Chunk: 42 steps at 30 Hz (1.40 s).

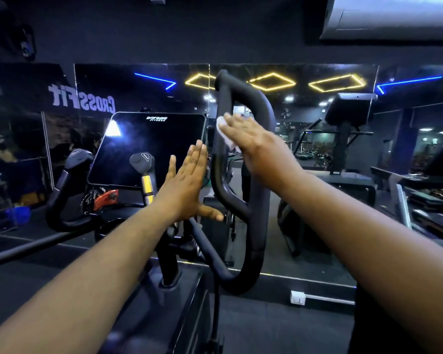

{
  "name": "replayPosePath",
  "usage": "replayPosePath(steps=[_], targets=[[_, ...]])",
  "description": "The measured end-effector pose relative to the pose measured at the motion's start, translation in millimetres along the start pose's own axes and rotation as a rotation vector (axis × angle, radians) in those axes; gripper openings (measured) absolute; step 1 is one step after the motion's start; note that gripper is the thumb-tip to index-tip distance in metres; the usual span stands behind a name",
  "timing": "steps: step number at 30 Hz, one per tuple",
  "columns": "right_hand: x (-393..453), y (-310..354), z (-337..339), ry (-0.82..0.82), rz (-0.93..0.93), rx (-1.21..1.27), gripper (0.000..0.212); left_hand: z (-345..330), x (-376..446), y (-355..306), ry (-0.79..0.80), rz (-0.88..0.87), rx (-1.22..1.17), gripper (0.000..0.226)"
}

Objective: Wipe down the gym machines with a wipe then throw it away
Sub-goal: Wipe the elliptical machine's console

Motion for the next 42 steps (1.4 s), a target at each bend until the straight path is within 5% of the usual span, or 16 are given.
replayPosePath(steps=[3, 5, 17, 22, 36, 38, 42], targets=[[-35, 24, -67, 0.415, 0.073, -0.149, 0.063, -5, -3, -1, 0.030, -0.009, 0.023, 0.159], [-70, 32, -90, 0.486, 0.119, -0.229, 0.060, -11, -7, -3, 0.042, -0.028, 0.073, 0.159], [-186, 58, -83, 0.425, 0.365, -0.109, 0.043, -52, -24, -66, 0.114, -0.219, 0.311, 0.140], [-164, 13, -35, 0.099, 0.046, 0.093, 0.037, -63, -32, -74, 0.119, -0.245, 0.245, 0.141], [-271, 96, -129, 0.339, 0.200, 0.278, 0.049, -104, -79, -93, 0.129, -0.298, 0.334, 0.143], [-280, 98, -127, 0.360, 0.137, 0.374, 0.042, -120, -93, -92, 0.169, -0.272, 0.251, 0.135], [-283, 67, -102, 0.155, -0.301, 0.586, 0.040, -146, -110, -85, 0.204, -0.148, -0.166, 0.114]])
Point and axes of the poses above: each hand's wrist, its own x-axis towards the middle knuckle, its own z-axis out of the back of the hand, y = z × x, the point moved 10 cm from there along x, towards the middle knuckle, and after that the axes turned 8 degrees about y, right-handed, at the moved point
